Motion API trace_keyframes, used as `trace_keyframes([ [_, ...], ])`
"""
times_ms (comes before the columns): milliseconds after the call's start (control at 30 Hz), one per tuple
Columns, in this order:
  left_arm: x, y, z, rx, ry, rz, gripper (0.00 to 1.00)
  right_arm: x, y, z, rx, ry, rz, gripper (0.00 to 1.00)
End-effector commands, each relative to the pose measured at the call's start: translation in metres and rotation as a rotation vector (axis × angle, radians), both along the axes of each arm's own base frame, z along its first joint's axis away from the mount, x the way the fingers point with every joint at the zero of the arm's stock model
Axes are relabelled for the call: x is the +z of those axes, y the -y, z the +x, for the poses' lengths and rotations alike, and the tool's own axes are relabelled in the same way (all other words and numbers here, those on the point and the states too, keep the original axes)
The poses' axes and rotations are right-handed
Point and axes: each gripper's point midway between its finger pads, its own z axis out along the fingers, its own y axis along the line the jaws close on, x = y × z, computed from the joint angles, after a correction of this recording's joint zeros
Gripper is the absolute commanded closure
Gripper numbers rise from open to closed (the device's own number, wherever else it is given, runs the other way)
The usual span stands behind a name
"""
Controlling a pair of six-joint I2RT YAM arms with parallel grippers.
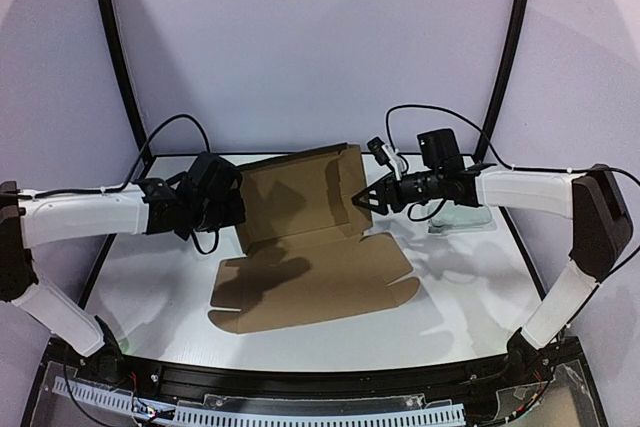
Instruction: Fold the paper box
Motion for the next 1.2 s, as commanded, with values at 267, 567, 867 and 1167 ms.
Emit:
trace_keyframes([
  [267, -0.007, 0.018, 0.019, -0.108, 0.357, -0.11, 0.99, -0.061, 0.008, 0.057, -0.303, 0.262, -0.223, 0.46],
  [567, -0.04, 0.027, 0.012, -0.219, 0.411, -0.068, 0.99, -0.087, -0.009, 0.036, -0.239, 0.323, -0.247, 0.47],
  [867, -0.069, 0.03, -0.003, -0.291, 0.443, 0.025, 0.99, -0.082, 0.014, 0.044, -0.476, 0.491, -0.257, 0.53],
  [1167, -0.091, 0.039, -0.015, -0.361, 0.429, 0.049, 0.99, -0.078, 0.01, 0.05, -0.586, 0.562, -0.178, 0.51],
])
